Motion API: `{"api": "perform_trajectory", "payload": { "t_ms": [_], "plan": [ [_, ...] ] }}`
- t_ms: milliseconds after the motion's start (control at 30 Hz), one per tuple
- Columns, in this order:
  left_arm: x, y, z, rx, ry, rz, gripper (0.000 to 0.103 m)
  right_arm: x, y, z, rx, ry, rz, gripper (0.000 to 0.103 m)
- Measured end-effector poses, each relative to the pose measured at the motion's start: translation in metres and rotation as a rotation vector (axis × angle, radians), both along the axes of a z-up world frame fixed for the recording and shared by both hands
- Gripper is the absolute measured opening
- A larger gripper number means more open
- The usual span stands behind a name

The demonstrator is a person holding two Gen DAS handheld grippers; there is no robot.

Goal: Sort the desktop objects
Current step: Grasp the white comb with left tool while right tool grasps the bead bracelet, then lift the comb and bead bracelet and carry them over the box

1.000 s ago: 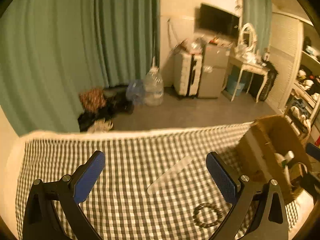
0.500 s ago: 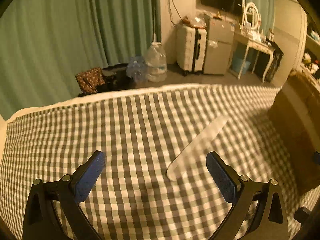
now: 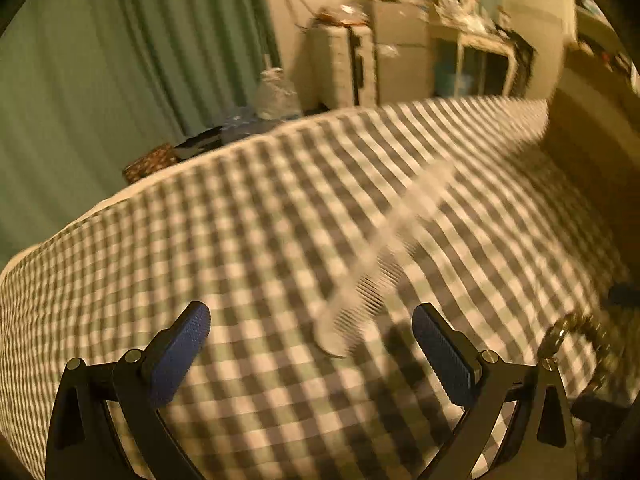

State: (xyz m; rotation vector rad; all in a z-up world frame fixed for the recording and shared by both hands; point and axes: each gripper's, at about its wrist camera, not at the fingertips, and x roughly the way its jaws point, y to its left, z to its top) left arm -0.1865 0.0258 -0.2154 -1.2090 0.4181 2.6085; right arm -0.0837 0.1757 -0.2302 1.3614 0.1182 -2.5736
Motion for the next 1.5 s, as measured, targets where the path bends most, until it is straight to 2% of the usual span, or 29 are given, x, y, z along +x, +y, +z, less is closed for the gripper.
{"api": "perform_trajectory", "payload": {
  "t_ms": [100,167,333,400,500,567,600,633,667,700,767,900,1033,1133,1233,1400,1433,1467,1500],
  "plan": [
    [-0.008,0.003,-0.005,0.056,-0.029,0.013,0.103,-0.002,0.005,-0.011,-0.031,-0.015,-0.019,0.099],
    [-0.018,0.006,-0.007,0.085,-0.061,0.015,0.103,-0.003,0.007,-0.012,-0.053,0.006,-0.037,0.099],
    [-0.027,0.01,-0.006,0.078,-0.078,-0.011,0.103,-0.001,-0.011,-0.016,0.013,0.009,-0.027,0.101],
    [-0.022,0.01,-0.006,0.085,-0.086,0.0,0.1,0.0,-0.02,-0.022,0.068,0.016,-0.025,0.1],
    [-0.018,0.018,-0.002,0.079,-0.098,-0.029,0.086,0.003,-0.021,-0.023,0.063,0.028,-0.041,0.097],
    [-0.013,0.023,0.002,0.087,-0.116,-0.048,0.062,0.005,-0.02,-0.021,0.086,0.04,-0.064,0.081],
    [-0.012,0.027,0.003,0.086,-0.122,-0.054,0.054,0.007,-0.02,-0.017,0.097,0.047,-0.077,0.061],
    [-0.008,0.031,0.005,0.086,-0.128,-0.065,0.032,0.008,-0.02,-0.014,0.106,0.048,-0.087,0.042],
    [-0.004,0.035,0.007,0.081,-0.135,-0.08,0.025,0.009,-0.019,-0.012,0.114,0.048,-0.098,0.033],
    [0.001,0.04,0.008,0.061,-0.133,-0.089,0.025,0.01,-0.016,-0.01,0.107,0.038,-0.11,0.023],
    [0.007,0.045,0.009,0.057,-0.136,-0.094,0.025,0.009,-0.009,-0.007,0.056,0.017,-0.14,0.012],
    [0.021,0.048,0.014,0.088,-0.149,-0.083,0.025,0.012,0.009,-0.001,-0.052,-0.02,-0.188,0.011],
    [0.041,0.051,0.02,0.083,-0.169,-0.099,0.025,0.013,0.022,0.001,-0.115,-0.015,-0.215,0.011],
    [0.049,0.053,0.031,0.072,-0.145,-0.102,0.025,0.014,0.029,0.003,-0.14,-0.022,-0.226,0.011],
    [0.062,0.051,0.051,0.11,-0.108,-0.076,0.025,0.019,0.031,0.018,-0.151,0.014,-0.219,0.011],
    [0.079,0.056,0.08,0.113,-0.04,-0.103,0.024,0.024,0.035,0.048,-0.175,0.098,-0.214,0.011],
    [0.08,0.057,0.084,0.112,-0.028,-0.102,0.021,0.026,0.034,0.053,-0.177,0.111,-0.209,0.011],
    [0.082,0.056,0.088,0.115,-0.013,-0.096,0.008,0.026,0.034,0.055,-0.178,0.12,-0.209,0.011],
    [0.083,0.056,0.093,0.115,-0.008,-0.084,0.008,0.026,0.033,0.059,-0.177,0.128,-0.205,0.011]
  ]
}}
